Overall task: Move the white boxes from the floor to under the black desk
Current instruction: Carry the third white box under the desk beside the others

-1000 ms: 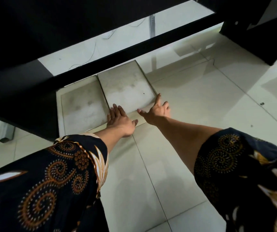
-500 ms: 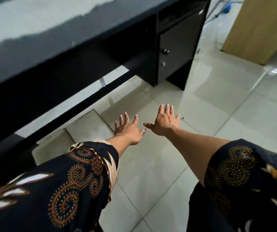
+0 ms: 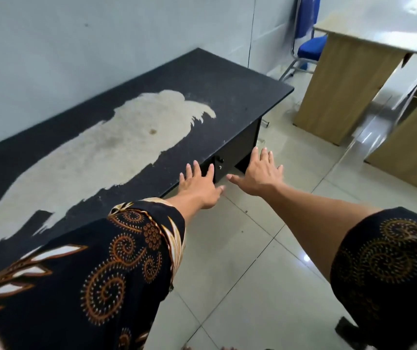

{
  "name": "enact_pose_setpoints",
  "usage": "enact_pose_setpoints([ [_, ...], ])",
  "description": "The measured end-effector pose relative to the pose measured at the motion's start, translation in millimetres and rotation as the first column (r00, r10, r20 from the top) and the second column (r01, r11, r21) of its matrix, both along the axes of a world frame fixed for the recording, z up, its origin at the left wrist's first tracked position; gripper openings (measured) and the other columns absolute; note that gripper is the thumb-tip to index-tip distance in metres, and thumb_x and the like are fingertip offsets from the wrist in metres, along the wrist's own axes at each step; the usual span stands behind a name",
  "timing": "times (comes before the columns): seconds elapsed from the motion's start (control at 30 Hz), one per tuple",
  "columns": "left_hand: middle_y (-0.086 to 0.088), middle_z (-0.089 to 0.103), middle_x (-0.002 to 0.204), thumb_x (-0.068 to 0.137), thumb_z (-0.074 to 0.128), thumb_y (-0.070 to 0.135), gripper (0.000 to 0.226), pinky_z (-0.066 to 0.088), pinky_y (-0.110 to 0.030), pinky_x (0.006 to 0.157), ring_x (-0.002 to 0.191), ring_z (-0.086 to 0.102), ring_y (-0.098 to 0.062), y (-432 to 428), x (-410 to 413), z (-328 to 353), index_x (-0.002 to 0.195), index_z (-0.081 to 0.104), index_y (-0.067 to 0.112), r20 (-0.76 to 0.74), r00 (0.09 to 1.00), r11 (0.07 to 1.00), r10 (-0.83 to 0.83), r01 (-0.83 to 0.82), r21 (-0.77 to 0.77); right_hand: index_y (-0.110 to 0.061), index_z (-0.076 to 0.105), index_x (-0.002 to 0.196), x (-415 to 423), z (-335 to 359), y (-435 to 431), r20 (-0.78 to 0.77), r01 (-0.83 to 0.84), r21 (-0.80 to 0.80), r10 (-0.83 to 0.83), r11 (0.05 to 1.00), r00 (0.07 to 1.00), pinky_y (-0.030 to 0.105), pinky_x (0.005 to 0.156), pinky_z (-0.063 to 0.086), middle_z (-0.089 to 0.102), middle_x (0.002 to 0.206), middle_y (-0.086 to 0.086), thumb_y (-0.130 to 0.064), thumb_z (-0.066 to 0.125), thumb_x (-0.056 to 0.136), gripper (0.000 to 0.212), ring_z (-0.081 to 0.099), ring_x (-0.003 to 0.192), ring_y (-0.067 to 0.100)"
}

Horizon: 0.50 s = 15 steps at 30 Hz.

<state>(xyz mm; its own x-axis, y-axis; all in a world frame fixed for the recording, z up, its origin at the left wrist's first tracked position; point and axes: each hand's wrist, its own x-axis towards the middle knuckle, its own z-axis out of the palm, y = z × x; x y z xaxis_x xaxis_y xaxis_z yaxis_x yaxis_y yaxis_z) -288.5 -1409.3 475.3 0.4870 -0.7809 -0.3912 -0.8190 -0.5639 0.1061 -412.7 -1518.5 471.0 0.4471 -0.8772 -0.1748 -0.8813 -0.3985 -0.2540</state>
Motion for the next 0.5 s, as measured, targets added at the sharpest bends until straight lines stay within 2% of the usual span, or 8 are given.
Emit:
enact_pose_setpoints([
  [0.23, -0.014, -0.015, 0.166, 0.096, 0.032, 0.065, 0.079, 0.000, -0.051, 0.123, 0.153, -0.013, -0.036, 31, 27, 125, 0.159, -0.002, 0.031, 0.076, 0.986, 0.985, 0.145, -0.136, -0.107, -0.013, -0.003, 0.159, 26, 120, 16, 0.061, -0.117, -0.054, 0.121, 0.992, 0.991, 0.057, 0.121, 0.012, -0.002, 0.168, 0.011, -0.079, 0.058, 0.077, 0.121, -0.003, 0.154, 0.027],
  [0.5, -0.012, -0.018, 0.165, 0.098, 0.030, 0.064, 0.077, -0.001, -0.052, 0.122, 0.153, -0.014, -0.035, 169, 84, 169, 0.159, -0.004, 0.031, 0.176, 0.907, 0.924, 0.382, -0.367, -0.112, -0.012, 0.000, 0.158, 102, 176, 103, 0.084, -0.371, -0.117, 0.382, 0.921, 0.920, 0.060, 0.120, 0.015, 0.002, 0.167, 0.014, -0.078, 0.055, 0.079, 0.117, 0.001, 0.154, 0.031],
])
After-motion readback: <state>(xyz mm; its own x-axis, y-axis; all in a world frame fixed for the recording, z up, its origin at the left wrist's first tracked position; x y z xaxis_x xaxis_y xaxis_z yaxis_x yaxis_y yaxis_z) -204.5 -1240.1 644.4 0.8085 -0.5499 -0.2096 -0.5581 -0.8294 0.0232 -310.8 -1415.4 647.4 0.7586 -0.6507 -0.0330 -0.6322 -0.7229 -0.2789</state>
